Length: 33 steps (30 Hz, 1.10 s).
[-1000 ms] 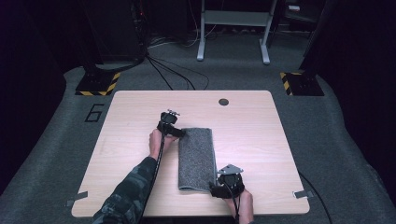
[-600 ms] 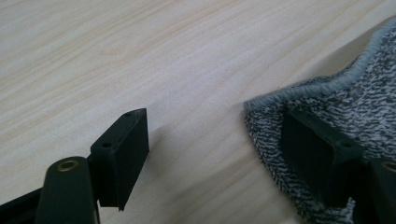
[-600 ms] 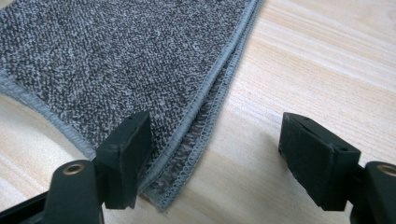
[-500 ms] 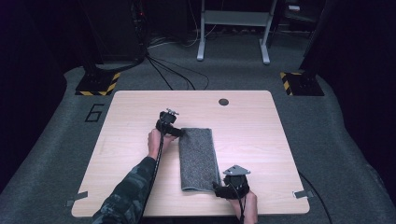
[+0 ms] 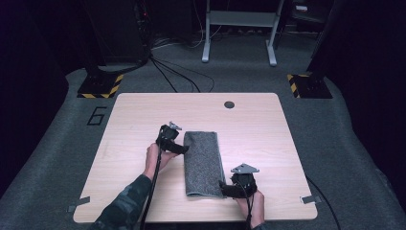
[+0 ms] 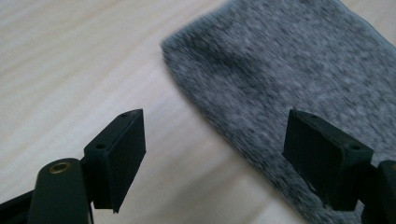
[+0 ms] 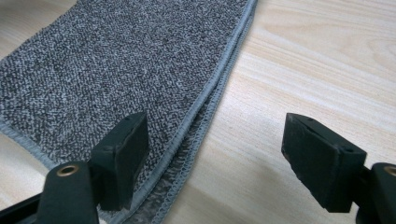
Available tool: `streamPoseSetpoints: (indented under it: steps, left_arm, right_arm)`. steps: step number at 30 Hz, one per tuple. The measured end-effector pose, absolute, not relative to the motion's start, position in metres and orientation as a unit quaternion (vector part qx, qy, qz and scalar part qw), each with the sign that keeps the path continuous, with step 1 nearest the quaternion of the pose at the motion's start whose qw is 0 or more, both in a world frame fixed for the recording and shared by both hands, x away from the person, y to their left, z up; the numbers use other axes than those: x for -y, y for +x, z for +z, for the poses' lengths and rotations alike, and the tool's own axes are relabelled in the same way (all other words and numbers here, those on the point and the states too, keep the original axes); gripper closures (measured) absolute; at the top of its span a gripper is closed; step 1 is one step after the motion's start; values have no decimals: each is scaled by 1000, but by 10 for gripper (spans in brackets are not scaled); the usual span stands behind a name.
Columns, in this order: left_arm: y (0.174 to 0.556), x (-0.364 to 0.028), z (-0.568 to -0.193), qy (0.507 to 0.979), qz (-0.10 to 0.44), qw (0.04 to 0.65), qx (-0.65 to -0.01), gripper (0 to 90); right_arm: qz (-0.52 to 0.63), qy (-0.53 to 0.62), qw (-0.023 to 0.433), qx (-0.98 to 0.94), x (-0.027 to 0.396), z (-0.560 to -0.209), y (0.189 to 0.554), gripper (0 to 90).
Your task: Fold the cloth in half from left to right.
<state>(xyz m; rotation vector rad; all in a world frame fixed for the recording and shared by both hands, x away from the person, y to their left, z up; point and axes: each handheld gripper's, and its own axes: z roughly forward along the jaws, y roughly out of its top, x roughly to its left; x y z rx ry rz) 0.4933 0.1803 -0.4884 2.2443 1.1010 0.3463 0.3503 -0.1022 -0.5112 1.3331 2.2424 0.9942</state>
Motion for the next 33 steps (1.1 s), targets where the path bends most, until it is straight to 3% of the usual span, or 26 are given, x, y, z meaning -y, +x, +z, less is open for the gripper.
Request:
streamPoseSetpoints:
  steps: [13, 21, 33]
  left_arm:
    - [410, -170, -506, 864, 112, 311, -380, 196]
    - [356, -168, -510, 875, 135, 307, -349, 192]
    - [343, -186, -516, 868, 130, 314, -361, 190]
  right_arm:
    - [350, 474, 175, -789, 105, -513, 349, 236]
    - [348, 471, 172, -792, 101, -516, 346, 236]
    - [334, 460, 169, -805, 93, -521, 332, 234]
